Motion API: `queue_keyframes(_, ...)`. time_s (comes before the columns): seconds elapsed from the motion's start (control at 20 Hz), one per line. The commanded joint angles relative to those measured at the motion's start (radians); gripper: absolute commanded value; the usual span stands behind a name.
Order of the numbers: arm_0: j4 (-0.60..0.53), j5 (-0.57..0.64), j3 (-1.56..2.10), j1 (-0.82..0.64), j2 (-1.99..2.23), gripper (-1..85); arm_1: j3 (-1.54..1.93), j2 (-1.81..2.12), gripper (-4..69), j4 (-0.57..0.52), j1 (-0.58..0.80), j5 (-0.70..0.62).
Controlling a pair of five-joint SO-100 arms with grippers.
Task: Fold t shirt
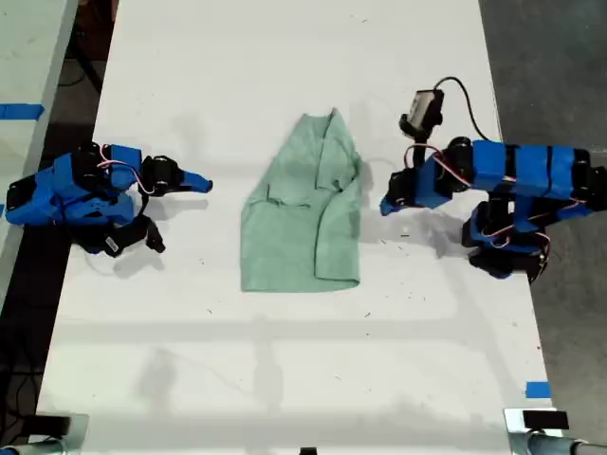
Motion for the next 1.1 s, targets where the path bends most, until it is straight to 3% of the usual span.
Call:
queue_keyframes(0.0, -0.011, 0.006, -0.011, 0.005, 0.009, 0.0, 0.321, 0.356, -1.5, -0.074, -0.002, 0.028)
queue_keyframes(0.15, -0.011, 0.006, -0.011, 0.006, 0.009, 0.0, 0.606, 0.650, -1.5, -0.166, -0.018, -0.009)
queue_keyframes(0.2, -0.011, 0.006, -0.011, 0.009, 0.009, 0.0, 0.741, 0.845, -1.5, -0.161, -0.003, -0.018)
queue_keyframes(0.25, -0.011, 0.006, -0.011, 0.011, 0.009, 0.0, 0.848, 1.011, -1.5, -0.063, 0.021, 0.003)
queue_keyframes(0.3, -0.014, 0.009, -0.012, 0.011, 0.009, 0.0, 0.825, 1.000, -1.5, -0.014, 0.023, 0.044)
queue_keyframes(0.55, -0.015, 0.002, -0.006, 0.002, 0.009, 0.0, 0.841, 1.002, -1.5, 0.005, 0.032, 0.144)
queue_keyframes(0.7, -0.015, -0.002, -0.005, -0.002, 0.009, 0.0, 0.839, 1.002, -1.5, -0.018, 0.074, 0.040)
queue_keyframes(1.05, -0.012, 0.000, -0.006, 0.002, 0.009, 0.0, 0.839, 1.002, -1.5, -0.009, 0.044, 0.061)
